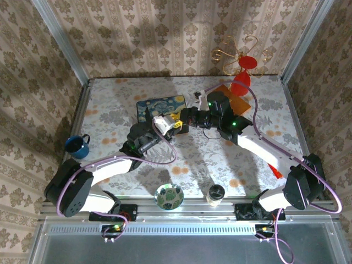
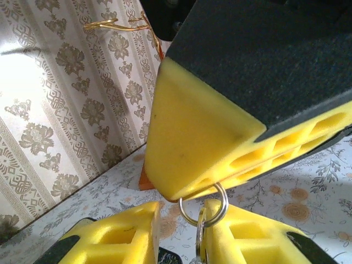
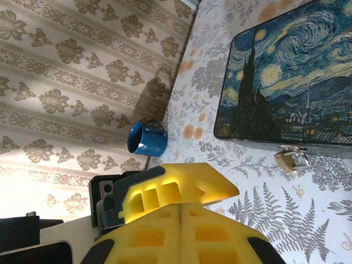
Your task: Unlock the padlock with the key
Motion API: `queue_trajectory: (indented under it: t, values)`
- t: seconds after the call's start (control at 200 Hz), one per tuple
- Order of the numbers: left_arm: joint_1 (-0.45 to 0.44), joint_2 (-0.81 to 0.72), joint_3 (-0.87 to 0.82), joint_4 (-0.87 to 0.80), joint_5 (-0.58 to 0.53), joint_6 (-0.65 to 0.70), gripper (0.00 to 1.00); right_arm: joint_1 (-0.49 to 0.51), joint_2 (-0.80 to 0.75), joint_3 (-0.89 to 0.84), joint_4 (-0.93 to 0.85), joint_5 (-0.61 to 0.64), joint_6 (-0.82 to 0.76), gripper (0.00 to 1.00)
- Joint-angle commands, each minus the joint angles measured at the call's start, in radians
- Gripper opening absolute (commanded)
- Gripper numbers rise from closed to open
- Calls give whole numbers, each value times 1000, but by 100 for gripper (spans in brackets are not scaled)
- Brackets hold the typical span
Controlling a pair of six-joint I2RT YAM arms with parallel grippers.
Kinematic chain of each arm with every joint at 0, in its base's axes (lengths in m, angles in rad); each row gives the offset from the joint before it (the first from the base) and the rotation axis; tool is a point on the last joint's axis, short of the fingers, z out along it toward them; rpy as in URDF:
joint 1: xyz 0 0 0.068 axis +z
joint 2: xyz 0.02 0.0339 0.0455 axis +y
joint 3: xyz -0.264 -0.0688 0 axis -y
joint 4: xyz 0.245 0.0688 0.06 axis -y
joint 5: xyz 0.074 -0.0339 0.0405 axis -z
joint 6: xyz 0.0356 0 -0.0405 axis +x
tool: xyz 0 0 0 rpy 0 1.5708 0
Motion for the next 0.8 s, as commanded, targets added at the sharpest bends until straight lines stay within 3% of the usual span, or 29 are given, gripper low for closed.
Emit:
queue_trajectory:
  t: [0.0,0.795]
  values:
    - [-5,13,19,32,-7,19,28,7,-27,-11,32,-21,14,0]
    - [-2,37,-11,15,-51,23,23,10,-27,-11,33,-15,19,0]
